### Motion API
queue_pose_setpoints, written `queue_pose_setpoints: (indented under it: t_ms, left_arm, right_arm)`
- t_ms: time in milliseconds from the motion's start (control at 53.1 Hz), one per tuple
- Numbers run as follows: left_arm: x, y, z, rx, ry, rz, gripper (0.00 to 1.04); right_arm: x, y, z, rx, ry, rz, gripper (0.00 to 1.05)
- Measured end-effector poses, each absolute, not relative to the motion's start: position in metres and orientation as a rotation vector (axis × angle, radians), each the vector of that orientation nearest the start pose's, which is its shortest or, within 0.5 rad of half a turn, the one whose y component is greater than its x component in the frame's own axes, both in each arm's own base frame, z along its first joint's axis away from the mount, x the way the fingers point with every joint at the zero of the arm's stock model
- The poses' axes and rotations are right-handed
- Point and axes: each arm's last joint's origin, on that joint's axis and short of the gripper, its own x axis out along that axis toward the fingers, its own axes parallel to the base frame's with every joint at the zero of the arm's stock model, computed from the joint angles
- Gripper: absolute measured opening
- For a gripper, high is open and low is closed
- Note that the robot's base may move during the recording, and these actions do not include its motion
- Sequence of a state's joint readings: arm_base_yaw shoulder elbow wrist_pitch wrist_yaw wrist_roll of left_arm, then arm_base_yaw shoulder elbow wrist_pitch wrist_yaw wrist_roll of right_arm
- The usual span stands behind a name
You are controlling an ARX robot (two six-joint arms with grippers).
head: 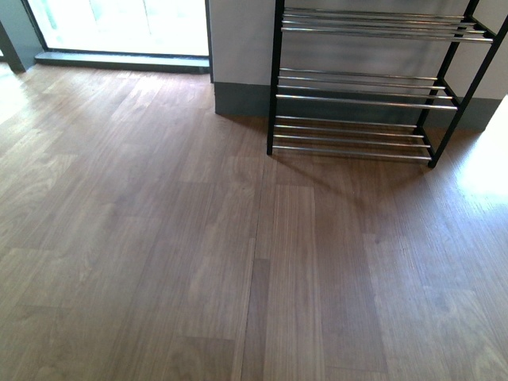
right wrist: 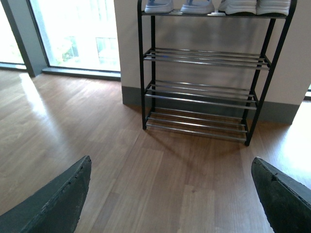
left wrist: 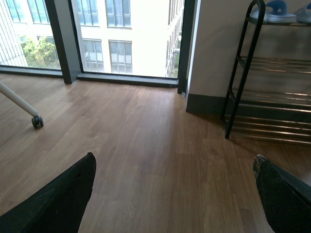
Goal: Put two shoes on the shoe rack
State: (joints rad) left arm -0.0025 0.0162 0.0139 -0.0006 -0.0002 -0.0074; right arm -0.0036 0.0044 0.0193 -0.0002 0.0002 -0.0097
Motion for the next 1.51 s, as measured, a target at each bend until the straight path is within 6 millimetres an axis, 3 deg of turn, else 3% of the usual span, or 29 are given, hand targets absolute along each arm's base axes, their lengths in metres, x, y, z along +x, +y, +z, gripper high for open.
queue_pose_setpoints:
  t_ms: [1506]
  left_arm:
    - [0.0979, -0.0002, 0.1669, -0.007, 0.003, -0.002, 0.95]
  right_arm:
    - [0.0968, -0.0002, 0.1697, -0.01, -0.015, -0.002, 0.96]
